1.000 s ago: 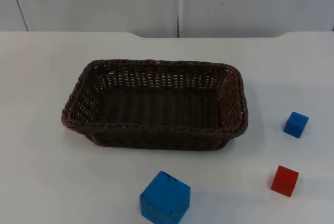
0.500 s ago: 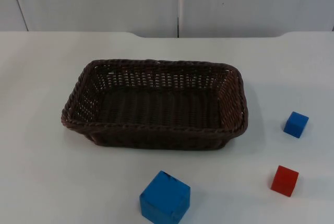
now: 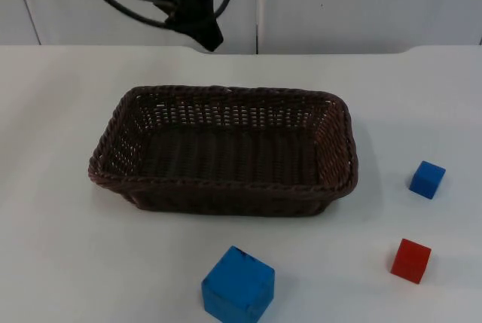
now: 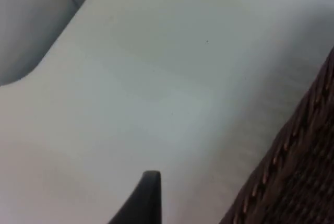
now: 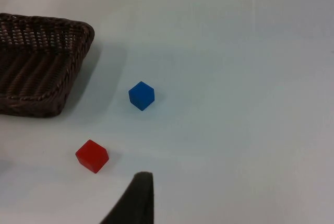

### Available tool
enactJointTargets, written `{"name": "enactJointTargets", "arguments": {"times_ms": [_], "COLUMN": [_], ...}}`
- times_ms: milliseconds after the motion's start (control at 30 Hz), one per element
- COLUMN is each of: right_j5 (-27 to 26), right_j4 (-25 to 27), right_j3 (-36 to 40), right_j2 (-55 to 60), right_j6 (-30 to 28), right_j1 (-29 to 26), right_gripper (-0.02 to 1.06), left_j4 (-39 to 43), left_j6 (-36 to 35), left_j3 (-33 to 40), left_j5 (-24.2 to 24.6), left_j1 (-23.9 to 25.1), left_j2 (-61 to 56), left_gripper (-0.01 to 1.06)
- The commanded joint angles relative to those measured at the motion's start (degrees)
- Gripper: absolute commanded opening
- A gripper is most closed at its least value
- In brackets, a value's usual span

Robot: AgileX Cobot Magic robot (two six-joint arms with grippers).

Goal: Pick up the basket with the left hand and place the largest block into the basket with the right hand.

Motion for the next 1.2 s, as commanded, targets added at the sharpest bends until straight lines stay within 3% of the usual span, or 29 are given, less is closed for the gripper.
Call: {"name": "enactJointTargets", "arguments": {"times_ms": [0, 333, 733, 1167], "right_j5": [-0.2, -0.2, -0.1, -0.1], "right_j4": [0.0, 0.0, 0.0, 0.0], "right_j3": [0.0, 0.0, 0.0, 0.0], "right_j2": [-0.2, -0.2, -0.2, -0.2], "right_j6": [-0.3, -0.3, -0.2, -0.2], "right_j1": [0.1, 0.1, 0.1, 0.1], "right_gripper": [1.05, 1.05, 1.05, 1.05], "left_j4": [0.0, 2.0, 7.3, 6.9], "left_j6": [4.3, 19.1, 23.6, 32.9], "left_j3": [-0.5, -0.5, -0.5, -0.5], "left_j5": [-1.1, -3.7, -6.4, -7.5], "left_j1": [-0.6, -3.3, -4.4, -4.4], "left_j2": [0.8, 4.0, 8.5, 11.8], "left_gripper": [1.05, 1.00, 1.00, 1.00]}}
